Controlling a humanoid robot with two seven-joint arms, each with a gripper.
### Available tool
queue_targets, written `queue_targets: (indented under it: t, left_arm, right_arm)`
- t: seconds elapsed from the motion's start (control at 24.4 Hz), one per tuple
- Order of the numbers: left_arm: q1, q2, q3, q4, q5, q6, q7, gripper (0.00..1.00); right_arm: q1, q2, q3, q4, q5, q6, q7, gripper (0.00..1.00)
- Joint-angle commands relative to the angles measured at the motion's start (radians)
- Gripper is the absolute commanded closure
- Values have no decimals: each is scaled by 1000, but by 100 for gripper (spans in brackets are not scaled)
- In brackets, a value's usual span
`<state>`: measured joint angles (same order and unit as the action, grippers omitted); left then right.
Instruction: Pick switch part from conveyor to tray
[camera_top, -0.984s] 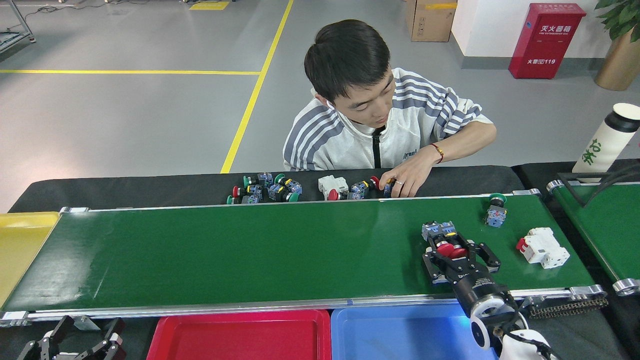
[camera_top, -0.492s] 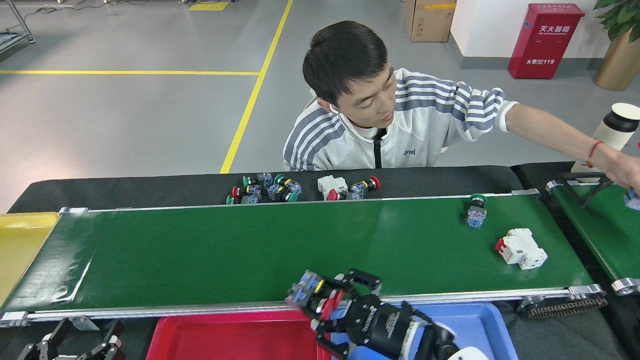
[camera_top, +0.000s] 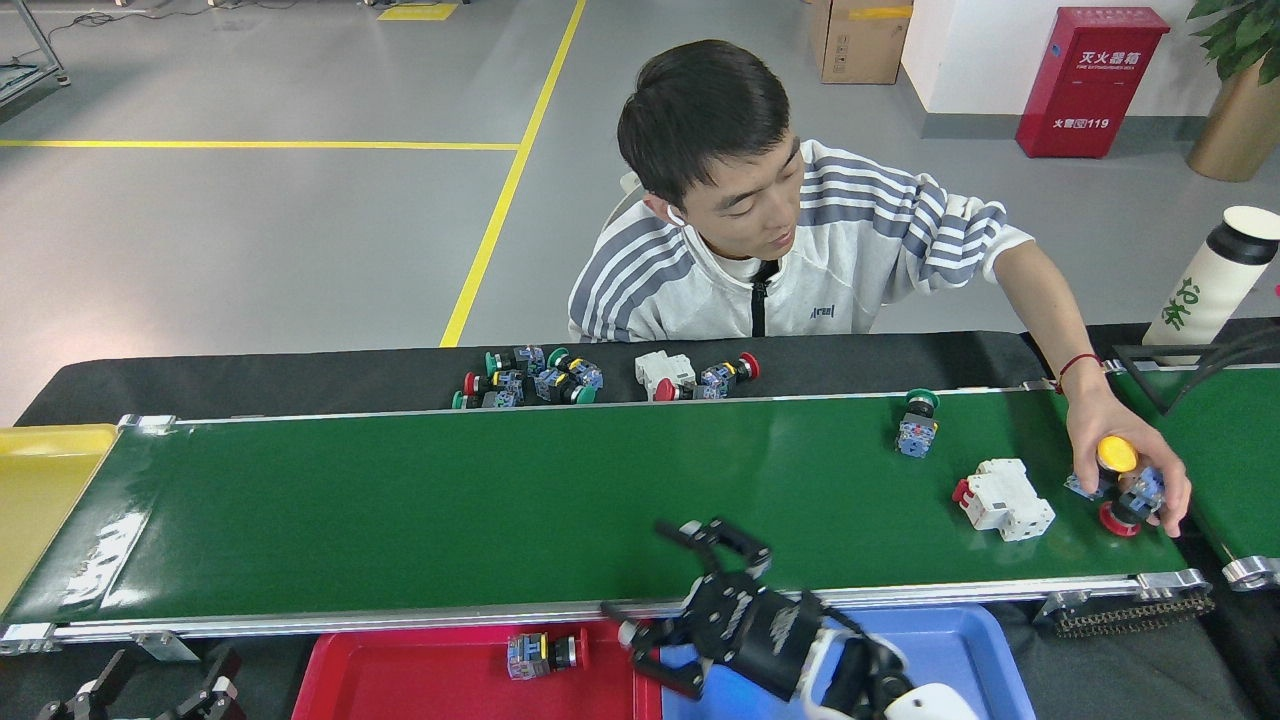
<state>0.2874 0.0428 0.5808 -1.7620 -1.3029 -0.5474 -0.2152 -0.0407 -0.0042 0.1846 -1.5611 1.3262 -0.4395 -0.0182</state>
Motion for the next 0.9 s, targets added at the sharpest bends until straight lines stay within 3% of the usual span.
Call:
queue_targets:
  t: [0.0, 0.12, 0.29, 0.45, 0.57, 0.7, 0.86]
  left_arm:
    - [-5, 12, 4, -13, 4, 1, 33, 0]
    - [-2, 22, 5, -13, 2, 0, 33, 0]
    - [-1, 23, 28, -10, 1, 1, 36, 0]
    - [-8, 9, 28, -13, 1, 7, 36, 0]
    - [-8, 12, 30, -13, 1, 7, 36, 0]
    - [-10, 14, 30, -13, 5, 4, 37, 0]
    - [-11, 19, 28, -13, 10, 1, 37, 0]
  right_arm:
    - [87, 23, -93, -94, -5, 159, -13, 0]
    - [310, 32, -160, -212, -5, 303, -60, 0]
    - [383, 32, -226, -185, -5, 404, -138, 0]
    - [318, 32, -229, -158, -1, 443, -131, 0]
    - [245, 27, -220, -145, 10, 447, -60, 0]
    - [137, 20, -172, -63, 42, 452, -3, 0]
    - [61, 12, -163, 6, 74, 452, 26, 0]
